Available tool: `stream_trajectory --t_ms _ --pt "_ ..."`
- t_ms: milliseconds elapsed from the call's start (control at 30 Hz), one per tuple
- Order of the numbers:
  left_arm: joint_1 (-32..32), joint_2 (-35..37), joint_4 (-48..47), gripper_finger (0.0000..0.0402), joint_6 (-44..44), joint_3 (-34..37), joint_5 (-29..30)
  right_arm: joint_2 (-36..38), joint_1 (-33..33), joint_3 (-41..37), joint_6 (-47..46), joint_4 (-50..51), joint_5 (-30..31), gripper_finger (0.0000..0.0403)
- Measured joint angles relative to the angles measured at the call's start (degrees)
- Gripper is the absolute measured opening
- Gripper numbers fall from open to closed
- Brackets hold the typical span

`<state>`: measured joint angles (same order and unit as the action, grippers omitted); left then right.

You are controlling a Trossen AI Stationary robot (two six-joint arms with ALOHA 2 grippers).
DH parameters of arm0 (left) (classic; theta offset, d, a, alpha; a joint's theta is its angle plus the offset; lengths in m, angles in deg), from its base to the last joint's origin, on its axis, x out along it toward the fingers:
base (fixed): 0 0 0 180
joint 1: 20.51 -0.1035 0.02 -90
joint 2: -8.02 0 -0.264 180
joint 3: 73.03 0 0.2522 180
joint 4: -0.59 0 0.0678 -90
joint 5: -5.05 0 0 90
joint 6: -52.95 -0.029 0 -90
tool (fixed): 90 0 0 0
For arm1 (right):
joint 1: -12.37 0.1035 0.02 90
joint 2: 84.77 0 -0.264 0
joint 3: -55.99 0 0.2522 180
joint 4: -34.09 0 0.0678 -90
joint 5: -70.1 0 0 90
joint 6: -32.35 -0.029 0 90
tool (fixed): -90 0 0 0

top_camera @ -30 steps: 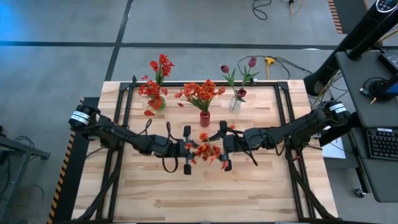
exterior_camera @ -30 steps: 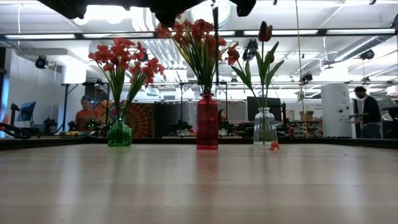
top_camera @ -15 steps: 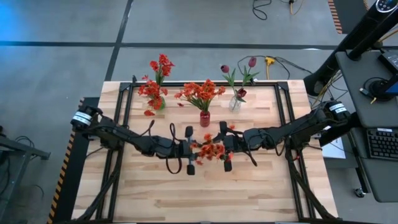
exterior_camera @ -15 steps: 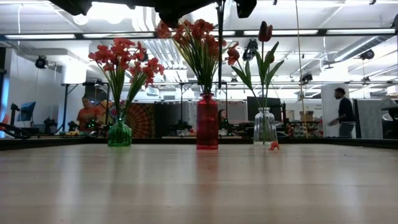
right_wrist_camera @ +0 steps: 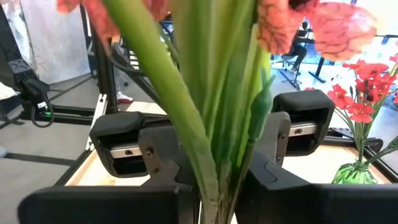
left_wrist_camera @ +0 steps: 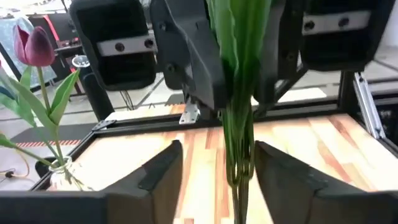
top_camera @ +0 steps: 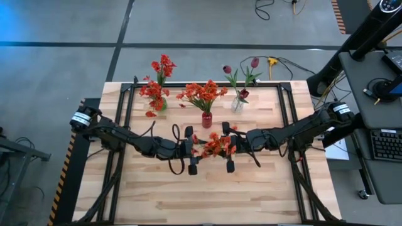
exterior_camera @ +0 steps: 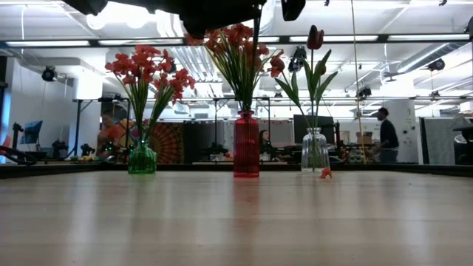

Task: Sort flowers into vase by color
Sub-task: Put the orange flowers into the red vase

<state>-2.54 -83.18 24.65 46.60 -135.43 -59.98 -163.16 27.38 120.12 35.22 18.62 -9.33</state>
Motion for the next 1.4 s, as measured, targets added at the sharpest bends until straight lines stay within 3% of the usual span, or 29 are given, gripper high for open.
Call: stream_trajectory --t_ms 133,267,400,633,833,1000,1167,1400 --pt "0.5 2.6 -6.3 0.0215 1.1 0.0 0.0 1.2 0.0 0.0 -1.3 0.6 0.2 0.0047" --pt "0.5 7.5 -16.2 0.0235 4.6 0.0 -0.1 3.4 0.0 0.0 -1.6 2.8 5.1 0.0043" --pt "0.5 13.9 -26.3 0.0238 5.6 0.0 0.0 5.4 -0.1 0.0 -1.6 3.7 10.1 0.0043" --pt "0.5 25.5 -39.8 0.0229 2.4 0.7 0.0 6.1 -2.3 0.0 0.1 2.1 10.5 0.0043" --pt "0.5 33.3 -39.1 0.0217 0.0 6.7 0.0 5.6 -5.2 0.0 3.4 -1.3 11.3 0.0043" --pt "0.3 39.7 -36.2 0.0210 -2.0 12.3 3.6 5.7 -7.3 0.0 5.3 -3.3 16.8 0.0043" --pt "0.3 45.1 -35.9 0.0208 -1.6 14.4 9.9 5.6 -9.2 1.9 4.2 -2.8 18.1 0.0043" --pt "0.3 48.7 -36.0 0.0207 -0.6 16.3 10.2 4.0 -9.4 4.7 6.2 -0.3 18.0 0.0043"
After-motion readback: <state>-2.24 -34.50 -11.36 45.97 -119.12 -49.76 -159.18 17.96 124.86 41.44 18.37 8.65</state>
